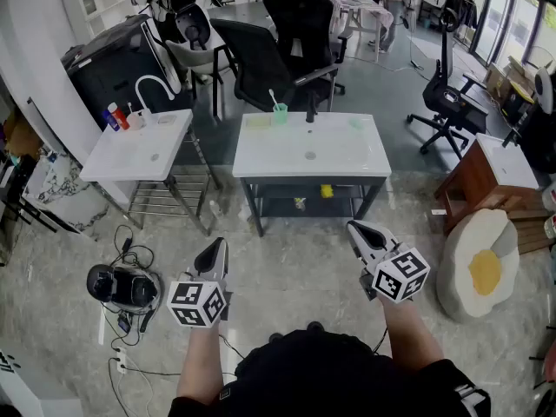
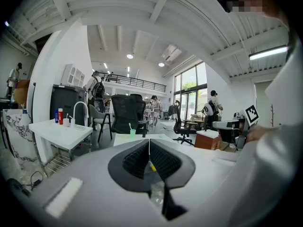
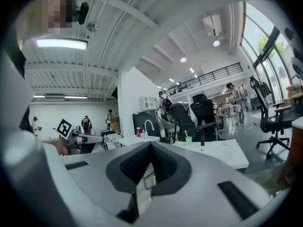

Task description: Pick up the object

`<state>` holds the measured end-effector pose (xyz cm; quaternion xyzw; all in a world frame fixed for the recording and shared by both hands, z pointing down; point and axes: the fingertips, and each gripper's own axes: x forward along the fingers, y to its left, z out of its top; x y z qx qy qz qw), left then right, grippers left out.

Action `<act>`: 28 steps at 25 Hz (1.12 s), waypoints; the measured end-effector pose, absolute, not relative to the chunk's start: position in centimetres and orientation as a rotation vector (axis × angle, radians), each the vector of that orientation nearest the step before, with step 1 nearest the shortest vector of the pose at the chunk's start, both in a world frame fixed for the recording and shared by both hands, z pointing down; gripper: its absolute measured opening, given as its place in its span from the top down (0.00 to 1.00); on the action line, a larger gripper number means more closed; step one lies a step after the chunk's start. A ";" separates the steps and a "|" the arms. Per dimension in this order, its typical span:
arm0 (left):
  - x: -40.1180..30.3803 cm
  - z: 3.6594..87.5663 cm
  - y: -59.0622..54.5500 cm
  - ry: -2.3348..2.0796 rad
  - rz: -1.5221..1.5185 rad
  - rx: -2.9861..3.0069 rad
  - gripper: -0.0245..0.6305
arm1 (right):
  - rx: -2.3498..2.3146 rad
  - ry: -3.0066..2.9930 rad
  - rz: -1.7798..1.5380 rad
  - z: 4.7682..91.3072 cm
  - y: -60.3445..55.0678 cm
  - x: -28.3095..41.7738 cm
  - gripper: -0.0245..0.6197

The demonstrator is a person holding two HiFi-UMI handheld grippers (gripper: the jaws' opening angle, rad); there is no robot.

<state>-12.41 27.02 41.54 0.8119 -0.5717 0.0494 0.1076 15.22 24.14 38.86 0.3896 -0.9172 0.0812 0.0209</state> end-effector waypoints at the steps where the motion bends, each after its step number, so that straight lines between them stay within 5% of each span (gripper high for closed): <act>1: -12.1 41.7 27.0 -1.675 0.152 2.389 0.94 | 1.202 -2.845 0.254 38.9 24.2 15.3 0.95; 24: -2.1 40.0 25.1 -1.681 0.172 2.415 0.94 | 1.219 -2.880 0.274 40.4 24.4 24.4 0.95; 28: -0.6 40.1 24.8 -1.665 0.211 2.437 0.83 | 1.182 -2.922 0.308 40.7 24.2 24.4 0.95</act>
